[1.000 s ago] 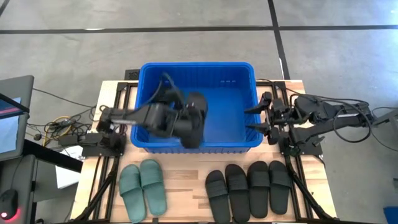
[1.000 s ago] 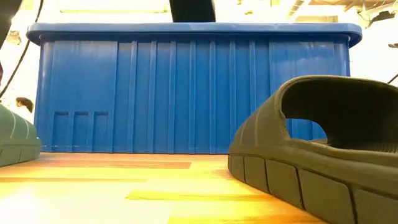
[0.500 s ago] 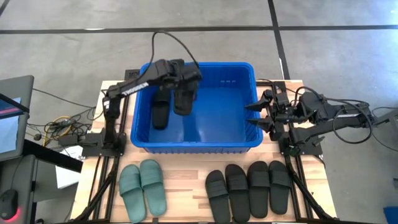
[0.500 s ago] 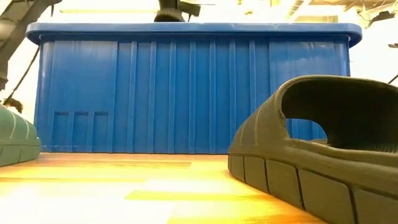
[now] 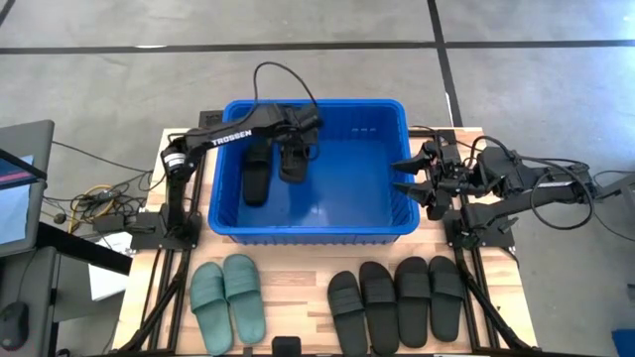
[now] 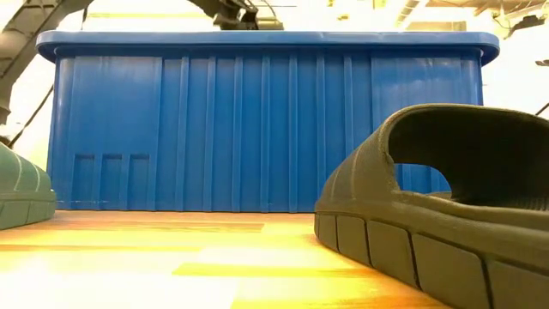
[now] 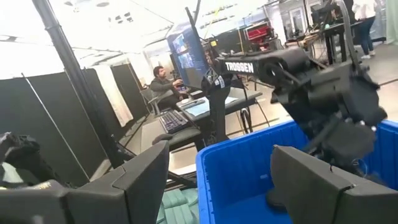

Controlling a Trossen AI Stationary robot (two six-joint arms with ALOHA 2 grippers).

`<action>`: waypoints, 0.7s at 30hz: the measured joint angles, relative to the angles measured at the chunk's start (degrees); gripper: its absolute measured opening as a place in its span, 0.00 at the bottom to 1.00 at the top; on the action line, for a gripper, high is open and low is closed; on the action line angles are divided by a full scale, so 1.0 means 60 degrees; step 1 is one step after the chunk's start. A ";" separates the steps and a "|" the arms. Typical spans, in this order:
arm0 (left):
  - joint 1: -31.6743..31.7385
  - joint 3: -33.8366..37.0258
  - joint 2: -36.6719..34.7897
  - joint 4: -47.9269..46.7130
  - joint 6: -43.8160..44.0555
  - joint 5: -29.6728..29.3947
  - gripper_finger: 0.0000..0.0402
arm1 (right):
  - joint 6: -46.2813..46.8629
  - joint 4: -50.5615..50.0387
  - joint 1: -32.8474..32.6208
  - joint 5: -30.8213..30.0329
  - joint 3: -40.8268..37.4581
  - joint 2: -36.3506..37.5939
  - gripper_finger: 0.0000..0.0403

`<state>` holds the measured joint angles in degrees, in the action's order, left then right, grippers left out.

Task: Pick and place slides into bin
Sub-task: Put the black slide into the blue bin

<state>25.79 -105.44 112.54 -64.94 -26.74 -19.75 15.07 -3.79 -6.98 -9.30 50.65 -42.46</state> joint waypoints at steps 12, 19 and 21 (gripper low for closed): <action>0.0056 0.2249 -0.0001 0.2128 0.0152 -0.0177 0.00 | 0.0004 0.0000 0.0006 -0.0222 0.0000 0.0000 0.66; 0.0052 0.3136 -0.0076 0.2794 -0.0014 -0.0466 0.00 | 0.0004 0.0000 0.0004 -0.0222 0.0000 0.0000 0.66; 0.0065 0.3329 -0.0074 0.2948 -0.0172 -0.0588 0.00 | 0.0002 0.0000 0.0004 -0.0222 0.0000 0.0000 0.66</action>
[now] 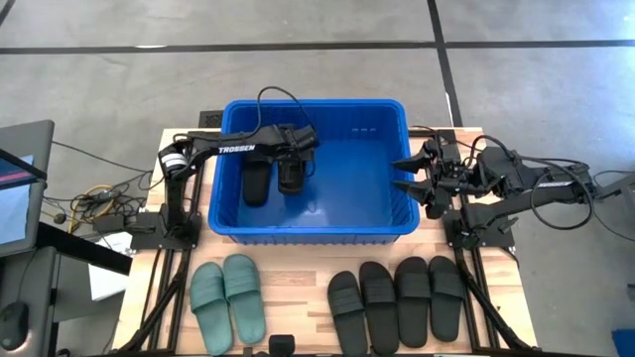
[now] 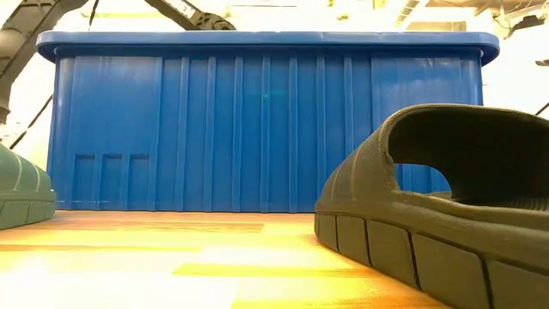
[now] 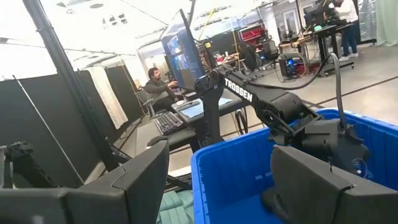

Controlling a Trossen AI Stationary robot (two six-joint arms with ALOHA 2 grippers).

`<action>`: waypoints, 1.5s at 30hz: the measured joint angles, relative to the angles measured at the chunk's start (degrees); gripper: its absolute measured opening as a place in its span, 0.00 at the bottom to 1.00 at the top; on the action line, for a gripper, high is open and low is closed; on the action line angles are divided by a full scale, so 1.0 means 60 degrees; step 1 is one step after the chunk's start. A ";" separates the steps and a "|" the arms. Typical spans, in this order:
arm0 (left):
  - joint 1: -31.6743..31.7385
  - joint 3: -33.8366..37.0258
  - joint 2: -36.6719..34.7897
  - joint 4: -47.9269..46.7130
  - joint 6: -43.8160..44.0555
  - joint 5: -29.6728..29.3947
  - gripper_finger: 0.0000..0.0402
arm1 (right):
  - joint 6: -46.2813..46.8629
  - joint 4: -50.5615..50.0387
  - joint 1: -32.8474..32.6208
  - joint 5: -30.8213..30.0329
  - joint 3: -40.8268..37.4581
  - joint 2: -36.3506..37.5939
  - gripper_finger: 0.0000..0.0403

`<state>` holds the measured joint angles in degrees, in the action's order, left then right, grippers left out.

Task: Pick and place slides into bin
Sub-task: Put the black slide into the blue bin

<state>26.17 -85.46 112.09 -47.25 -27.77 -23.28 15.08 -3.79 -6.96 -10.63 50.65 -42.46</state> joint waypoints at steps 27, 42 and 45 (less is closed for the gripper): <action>0.0277 0.0097 0.0087 -0.0819 -0.0258 -0.0696 0.00 | 0.0002 -0.0004 0.0248 0.0004 0.0000 0.0000 0.66; 0.0543 0.0093 0.0076 -0.1280 -0.0145 -0.0232 0.18 | -0.0013 -0.0004 0.0251 0.0004 0.0000 0.0000 0.66; 0.0550 0.0100 0.0076 -0.1276 -0.0228 -0.0093 0.23 | -0.0015 -0.0004 0.0248 0.0004 0.0000 0.0000 0.66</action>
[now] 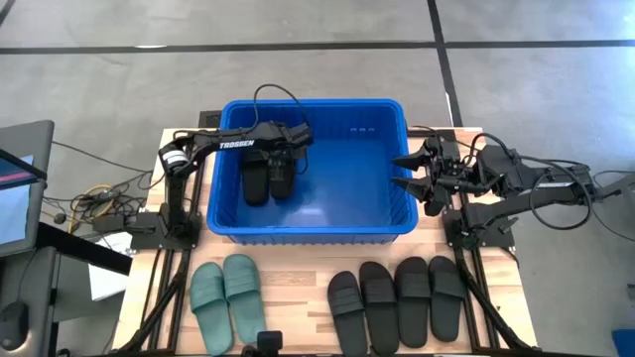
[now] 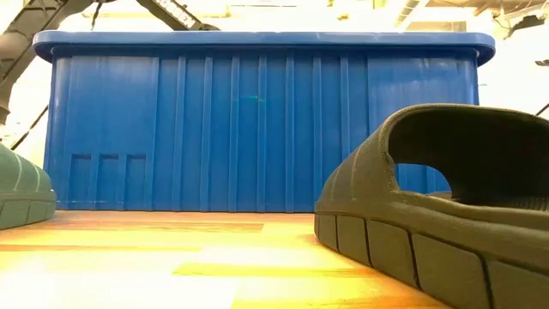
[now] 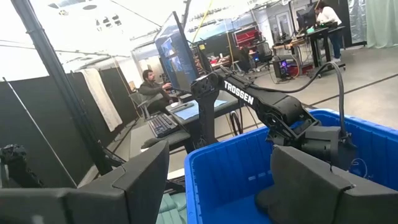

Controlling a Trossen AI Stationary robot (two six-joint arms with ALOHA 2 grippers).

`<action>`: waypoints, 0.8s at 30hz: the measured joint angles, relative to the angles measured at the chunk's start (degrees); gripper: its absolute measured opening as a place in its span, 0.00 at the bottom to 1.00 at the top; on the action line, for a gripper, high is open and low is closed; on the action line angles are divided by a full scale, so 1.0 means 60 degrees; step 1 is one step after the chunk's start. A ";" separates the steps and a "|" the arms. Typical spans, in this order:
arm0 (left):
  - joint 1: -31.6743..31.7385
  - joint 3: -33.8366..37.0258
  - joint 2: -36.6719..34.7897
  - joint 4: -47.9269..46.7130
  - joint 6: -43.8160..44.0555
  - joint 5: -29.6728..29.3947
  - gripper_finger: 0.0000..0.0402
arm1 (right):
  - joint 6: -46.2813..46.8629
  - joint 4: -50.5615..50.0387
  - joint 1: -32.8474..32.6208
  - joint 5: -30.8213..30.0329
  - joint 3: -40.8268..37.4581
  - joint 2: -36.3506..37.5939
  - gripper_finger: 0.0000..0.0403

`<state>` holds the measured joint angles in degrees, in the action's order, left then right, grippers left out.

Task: Pick and place slides into bin
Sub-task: Put the black slide into the blue bin

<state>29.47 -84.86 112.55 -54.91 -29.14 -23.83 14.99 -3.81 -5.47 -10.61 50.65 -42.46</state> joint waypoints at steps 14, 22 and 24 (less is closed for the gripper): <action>-0.0007 0.0000 0.0000 -0.0091 -0.0113 0.0007 0.49 | 0.0002 -0.0004 0.0001 0.0000 0.0000 0.0000 0.66; -0.0036 -0.0072 0.0000 -0.0416 -0.0426 -0.0043 0.54 | -0.0002 -0.0042 0.0002 0.0002 0.0000 0.0000 0.66; -0.0054 -0.0155 0.0000 -0.0528 -0.0467 -0.0091 0.54 | -0.0002 -0.0072 0.0002 0.0002 0.0000 0.0000 0.66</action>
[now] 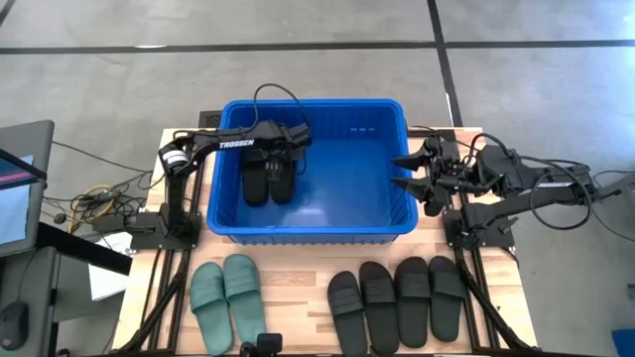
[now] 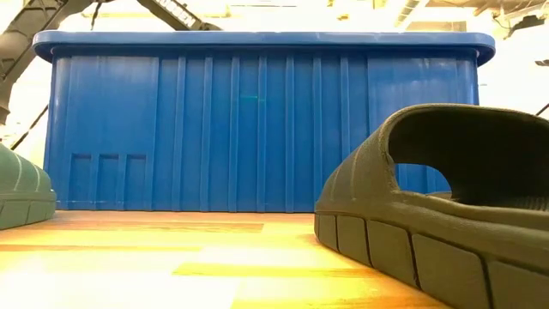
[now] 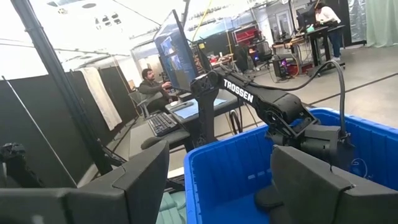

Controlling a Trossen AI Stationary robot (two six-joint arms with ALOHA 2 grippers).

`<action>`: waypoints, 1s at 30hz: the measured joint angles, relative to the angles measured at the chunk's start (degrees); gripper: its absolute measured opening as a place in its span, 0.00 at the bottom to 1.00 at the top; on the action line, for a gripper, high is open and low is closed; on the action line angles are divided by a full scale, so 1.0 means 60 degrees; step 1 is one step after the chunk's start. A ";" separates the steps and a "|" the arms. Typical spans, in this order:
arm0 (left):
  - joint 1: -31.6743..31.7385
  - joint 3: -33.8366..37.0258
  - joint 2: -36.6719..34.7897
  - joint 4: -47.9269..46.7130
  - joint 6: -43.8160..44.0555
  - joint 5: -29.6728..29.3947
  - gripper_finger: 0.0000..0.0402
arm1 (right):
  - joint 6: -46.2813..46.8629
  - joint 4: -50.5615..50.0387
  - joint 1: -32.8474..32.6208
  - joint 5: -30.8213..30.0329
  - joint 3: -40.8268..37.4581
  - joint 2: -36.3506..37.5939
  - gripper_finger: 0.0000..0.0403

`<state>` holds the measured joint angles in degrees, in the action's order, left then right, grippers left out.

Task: Pick and place slides into bin
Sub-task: Put the black slide into the blue bin

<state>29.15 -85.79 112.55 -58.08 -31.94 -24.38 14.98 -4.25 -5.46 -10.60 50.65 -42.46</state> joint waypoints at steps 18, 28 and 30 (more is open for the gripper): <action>-0.0118 -0.0435 -0.0199 -0.1090 -0.0960 0.0589 0.54 | -0.0065 -0.0250 0.0001 0.0002 -0.0001 0.0000 0.66; -0.0373 -0.0435 -0.1588 -0.1054 -0.0301 0.1034 0.54 | -0.0079 -0.0292 -0.0003 0.0005 -0.0001 -0.0004 0.66; -0.0502 -0.0435 -0.1994 -0.1016 -0.0057 0.1117 0.54 | -0.0079 -0.0296 0.0001 0.0005 -0.0002 -0.0004 0.66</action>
<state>26.14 -88.40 100.59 -64.17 -32.28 -17.68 14.50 -6.02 -5.45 -10.57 50.64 -42.48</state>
